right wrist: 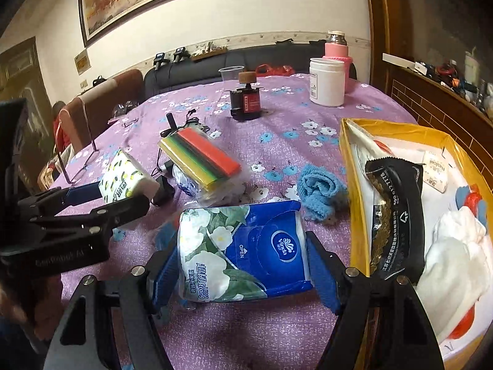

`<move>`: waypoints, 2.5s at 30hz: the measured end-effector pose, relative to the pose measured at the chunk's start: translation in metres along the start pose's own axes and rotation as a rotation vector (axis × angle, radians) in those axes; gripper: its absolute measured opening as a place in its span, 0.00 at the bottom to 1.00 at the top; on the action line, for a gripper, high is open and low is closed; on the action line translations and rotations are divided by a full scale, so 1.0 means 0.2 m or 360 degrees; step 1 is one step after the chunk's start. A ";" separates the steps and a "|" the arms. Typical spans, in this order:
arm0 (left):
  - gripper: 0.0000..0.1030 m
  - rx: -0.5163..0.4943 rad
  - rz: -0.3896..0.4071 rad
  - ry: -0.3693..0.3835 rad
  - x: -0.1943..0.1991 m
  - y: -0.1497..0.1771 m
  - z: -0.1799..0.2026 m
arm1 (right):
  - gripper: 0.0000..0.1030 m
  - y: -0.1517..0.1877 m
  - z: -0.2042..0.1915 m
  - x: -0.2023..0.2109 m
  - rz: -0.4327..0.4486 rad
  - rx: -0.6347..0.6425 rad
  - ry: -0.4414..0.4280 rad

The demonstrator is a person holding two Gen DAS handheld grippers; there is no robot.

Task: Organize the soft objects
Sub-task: 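Hold lemon-print pack in left gripper while right gripper grasps and lifts blue Vinda pack, then lower lemon-print pack and blue Vinda pack into the tray, opening both grippers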

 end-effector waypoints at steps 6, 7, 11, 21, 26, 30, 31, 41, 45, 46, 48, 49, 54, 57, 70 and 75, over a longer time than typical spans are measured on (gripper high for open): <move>0.76 -0.0130 0.0082 -0.0054 0.04 -0.02 0.07 | 0.77 0.00 0.05 -0.02 -0.0013 -0.0075 0.0029; 0.76 -0.0144 0.0095 -0.0067 0.04 -0.02 0.08 | 0.77 0.00 0.05 -0.02 -0.0010 -0.0080 0.0035; 0.76 -0.0193 0.0139 -0.0111 0.06 -0.03 0.09 | 0.77 -0.01 0.05 0.01 0.0031 -0.0073 0.0071; 0.76 -0.0200 0.0165 -0.0152 0.07 -0.04 0.08 | 0.77 -0.01 0.09 0.02 0.0064 -0.0104 0.0133; 0.76 -0.0210 0.0176 -0.0161 0.08 -0.05 0.08 | 0.77 -0.02 0.10 0.03 0.0078 -0.0108 0.0157; 0.76 -0.0204 0.0176 -0.0166 0.08 -0.05 0.07 | 0.77 -0.01 0.10 0.03 0.0075 -0.0109 0.0158; 0.76 -0.0202 0.0177 -0.0165 0.08 -0.05 0.07 | 0.77 -0.01 0.10 0.02 0.0067 -0.0110 0.0157; 0.76 -0.0214 0.0155 -0.0122 0.07 -0.04 0.09 | 0.77 -0.01 0.08 0.01 0.0046 -0.0075 0.0157; 0.76 -0.0213 0.0174 -0.0087 0.08 -0.04 0.10 | 0.77 -0.01 0.09 0.04 0.0083 -0.0095 0.0130; 0.76 -0.0211 0.0175 -0.0075 0.08 -0.04 0.10 | 0.77 -0.01 0.09 0.04 0.0082 -0.0093 0.0129; 0.76 -0.0205 0.0170 -0.0058 0.08 -0.04 0.10 | 0.77 -0.01 0.10 0.06 0.0079 -0.0106 0.0114; 0.76 -0.0202 0.0170 -0.0056 0.08 -0.04 0.10 | 0.77 -0.01 0.11 0.07 0.0087 -0.0122 0.0104; 0.76 -0.0189 0.0161 -0.0021 0.10 -0.04 0.14 | 0.77 -0.06 0.25 0.16 0.0123 -0.0246 0.0091; 0.76 -0.0222 0.0123 0.0014 0.11 -0.04 0.23 | 0.77 -0.11 0.41 0.21 0.0103 -0.0359 0.0084; 0.76 -0.0366 -0.0093 0.0404 -0.19 -0.18 0.99 | 0.77 -0.23 1.12 0.09 -0.0136 -0.0550 0.0266; 0.76 -0.0377 -0.0227 0.0454 -0.45 -0.21 1.21 | 0.77 -0.26 1.24 -0.13 -0.0304 -0.0540 0.0309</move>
Point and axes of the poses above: each gripper's, at about its wrist camera, not at the fingertips, and x roughly against the way its jaws point, z to its right, y to its underside, the point moved 8 cm from there along -x, roughly the way its jaws point, and after that the axes turned 15 degrees about y, right-handed, at the moved point
